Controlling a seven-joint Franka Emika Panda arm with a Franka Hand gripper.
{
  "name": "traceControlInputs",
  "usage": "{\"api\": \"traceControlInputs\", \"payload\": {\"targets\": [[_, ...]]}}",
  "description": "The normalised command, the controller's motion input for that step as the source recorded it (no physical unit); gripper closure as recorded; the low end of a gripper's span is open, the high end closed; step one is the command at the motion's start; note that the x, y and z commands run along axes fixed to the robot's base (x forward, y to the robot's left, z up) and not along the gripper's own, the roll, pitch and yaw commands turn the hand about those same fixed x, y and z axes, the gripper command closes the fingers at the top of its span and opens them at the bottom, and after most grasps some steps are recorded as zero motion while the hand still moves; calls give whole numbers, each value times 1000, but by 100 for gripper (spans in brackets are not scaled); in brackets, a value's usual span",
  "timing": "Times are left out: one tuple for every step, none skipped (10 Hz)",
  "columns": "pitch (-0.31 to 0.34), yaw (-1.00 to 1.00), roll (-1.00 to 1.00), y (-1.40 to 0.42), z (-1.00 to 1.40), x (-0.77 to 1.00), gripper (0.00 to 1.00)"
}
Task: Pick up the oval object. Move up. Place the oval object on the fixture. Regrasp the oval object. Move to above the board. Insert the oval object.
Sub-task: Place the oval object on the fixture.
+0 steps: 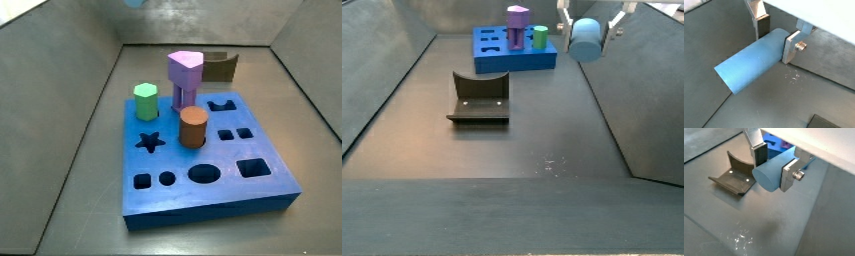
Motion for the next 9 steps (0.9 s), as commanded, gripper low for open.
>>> {"api": "traceControlInputs", "payload": {"targets": [[-22, 795, 339, -959, -194, 1000, 100], [-20, 647, 323, -928, -186, 1000, 100], [-3, 381, 240, -856, -154, 1000, 100], [0, 212, 177, -763, -150, 1000, 100], [-2, 137, 159, -678, -145, 1000, 100], [-1, 104, 151, -624, -138, 1000, 100], [4, 64, 136, -540, -122, 1000, 100], [13, 49, 131, -493, -116, 1000, 100], [24, 36, 129, -397, -100, 1000, 100]]}}
